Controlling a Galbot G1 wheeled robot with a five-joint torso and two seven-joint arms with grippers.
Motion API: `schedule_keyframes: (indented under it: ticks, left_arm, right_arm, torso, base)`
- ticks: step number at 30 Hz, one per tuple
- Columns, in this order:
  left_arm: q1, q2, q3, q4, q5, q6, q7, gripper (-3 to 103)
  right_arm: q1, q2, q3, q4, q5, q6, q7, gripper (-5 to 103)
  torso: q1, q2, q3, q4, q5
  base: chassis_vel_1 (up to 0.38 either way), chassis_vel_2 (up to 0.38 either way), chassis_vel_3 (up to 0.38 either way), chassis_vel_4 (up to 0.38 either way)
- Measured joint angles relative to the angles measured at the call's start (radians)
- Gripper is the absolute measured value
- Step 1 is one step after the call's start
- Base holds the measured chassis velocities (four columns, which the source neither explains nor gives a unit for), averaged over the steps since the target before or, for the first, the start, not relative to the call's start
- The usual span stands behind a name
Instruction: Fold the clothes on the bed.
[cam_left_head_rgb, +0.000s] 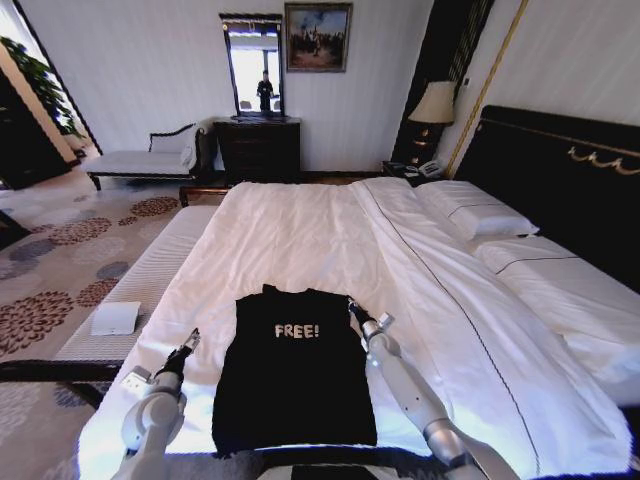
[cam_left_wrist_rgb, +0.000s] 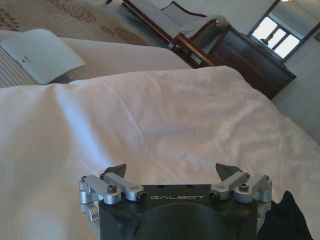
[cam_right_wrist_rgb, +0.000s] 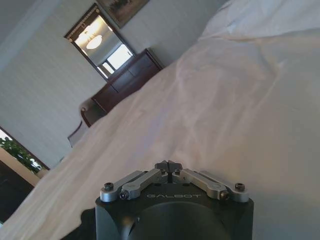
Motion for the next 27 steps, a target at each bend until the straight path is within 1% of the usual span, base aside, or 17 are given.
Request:
schedule_keyframes:
  ticks: [5,10,13,14,15,16,17,19,22,24,25,27]
  left_arm:
    - [-0.02,0.004,0.016,0.021,0.001,0.002,-0.003,100]
    - [-0.06,0.03,0.049,0.055,0.001,0.013,-0.002,100]
    - [-0.137,0.064,0.084,0.11,-0.002,0.031,0.004,100]
    - [-0.137,0.064,0.084,0.11,-0.002,0.031,0.004,100]
    - [-0.176,0.075,0.094,0.139,-0.007,0.038,0.005,100]
    - [-0.187,0.078,0.098,0.146,-0.01,0.04,0.005,100]
    - [-0.247,0.094,0.121,0.192,-0.031,0.054,0.002,100]
    - [-0.268,0.098,0.132,0.207,-0.038,0.06,0.001,100]
    - [-0.338,0.112,0.181,0.262,-0.049,0.079,0.0,100]
    - [-0.387,0.116,0.215,0.32,-0.049,0.079,0.014,100]
    - [-0.387,0.116,0.215,0.32,-0.049,0.079,0.014,100]
    - [-0.42,0.116,0.231,0.362,-0.053,0.069,0.03,100]
  right_arm:
    - [-0.021,-0.002,0.004,0.03,0.001,0.013,-0.005,0]
    - [-0.031,-0.005,0.008,0.052,0.001,0.033,-0.007,0]
    - [-0.037,-0.008,0.005,0.073,0.005,0.043,-0.007,0]
    - [-0.037,-0.008,0.005,0.073,0.005,0.043,-0.007,0]
    - [-0.039,-0.008,0.003,0.076,0.004,0.045,-0.007,0]
    - [-0.04,-0.008,0.003,0.076,0.003,0.046,-0.007,0]
    - [-0.04,-0.008,0.001,0.077,-0.003,0.049,-0.007,0]
    - [-0.04,-0.008,0.0,0.077,-0.006,0.05,-0.007,0]
    - [-0.041,-0.005,-0.003,0.073,-0.018,0.052,-0.007,0]
    - [-0.041,-0.001,-0.003,0.069,-0.028,0.055,-0.007,0]
    - [-0.041,-0.001,-0.003,0.069,-0.028,0.055,-0.007,0]
    - [-0.043,0.001,-0.003,0.068,-0.035,0.058,-0.007,0]
  torso:
    - [0.0,0.0,0.0,0.0,0.0]
    - [0.0,0.0,0.0,0.0001,0.0]
    - [0.0,0.0,0.0,0.0002,0.0]
    - [0.0,0.0,0.0,0.0002,0.0]
    - [0.0,0.0,0.0,0.0001,0.0]
    - [0.0,0.0,0.0,0.0001,0.0]
    - [0.0,0.0,0.0,0.0,0.0]
    - [0.0,0.0,0.0,-0.0001,-0.0002]
    - [0.0,0.0,0.0,0.0,0.0003]
    - [0.0,0.0,0.0,-0.0001,-0.0001]
    - [0.0,0.0,0.0,-0.0001,-0.0001]
    - [0.0,0.0,0.0,0.0,0.0]
  base:
    - [0.0,0.0,0.0,0.0]
    - [0.0,0.0,0.0,0.0]
    - [0.0,0.0,0.0,0.0]
    - [0.0,0.0,0.0,0.0]
    - [0.0,0.0,0.0,0.0]
    - [0.0,0.0,0.0,0.0]
    - [0.0,0.0,0.0,0.0]
    - [0.0,0.0,0.0,0.0]
    - [0.0,0.0,0.0,0.0]
    - [0.0,0.0,0.0,0.0]
    - [0.0,0.0,0.0,0.0]
    - [0.0,0.0,0.0,0.0]
